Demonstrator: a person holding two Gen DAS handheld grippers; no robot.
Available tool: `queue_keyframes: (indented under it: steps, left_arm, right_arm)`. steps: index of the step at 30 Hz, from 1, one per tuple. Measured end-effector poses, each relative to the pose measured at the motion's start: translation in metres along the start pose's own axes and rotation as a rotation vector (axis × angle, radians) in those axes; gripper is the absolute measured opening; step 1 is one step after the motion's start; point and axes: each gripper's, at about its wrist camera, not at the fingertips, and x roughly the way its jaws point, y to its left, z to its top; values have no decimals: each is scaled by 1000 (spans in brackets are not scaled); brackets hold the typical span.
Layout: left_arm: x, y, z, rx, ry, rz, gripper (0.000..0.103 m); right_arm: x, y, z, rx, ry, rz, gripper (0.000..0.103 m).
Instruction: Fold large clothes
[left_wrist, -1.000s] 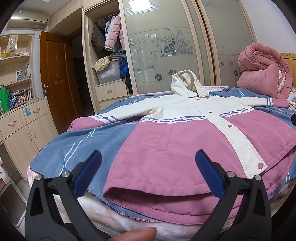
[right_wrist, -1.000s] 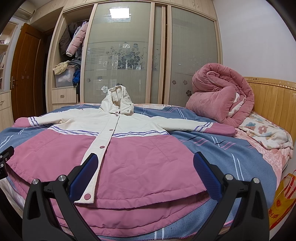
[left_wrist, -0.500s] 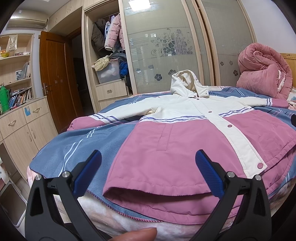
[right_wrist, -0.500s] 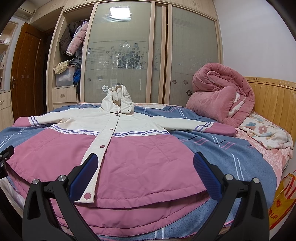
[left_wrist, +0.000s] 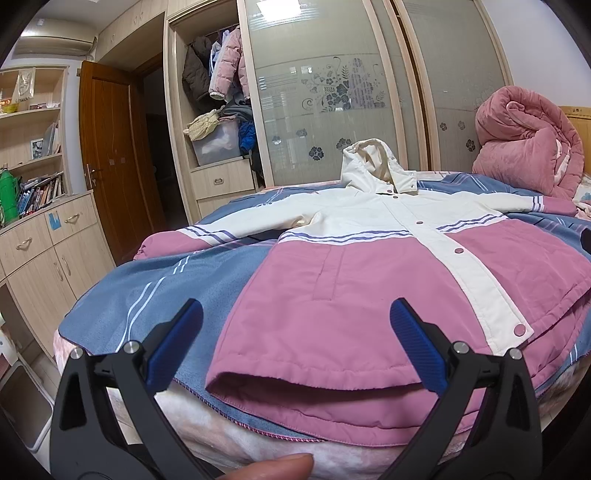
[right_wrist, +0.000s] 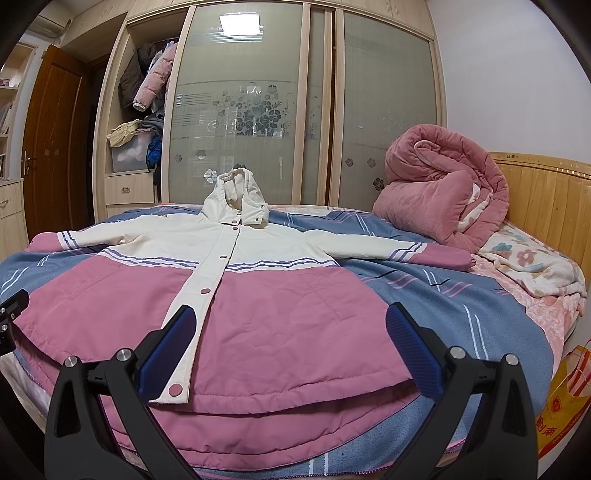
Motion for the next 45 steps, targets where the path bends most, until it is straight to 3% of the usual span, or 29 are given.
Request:
queue_keyframes:
  steps: [27, 35, 40, 45]
  left_arm:
    - [2, -1, -4, -1, 5, -2, 101]
    - [10, 2, -5, -26, 56, -57, 101]
    - [18, -1, -5, -1, 99, -26, 101]
    - [14, 7, -5, -31, 71, -9, 101]
  right_arm:
    - [2, 1, -1, -1, 2, 1, 102]
    - [4, 4, -1, -2, 3, 1, 102]
    - [3, 8, -2, 5, 3, 11, 102]
    - [2, 6, -3, 20, 4, 31, 102]
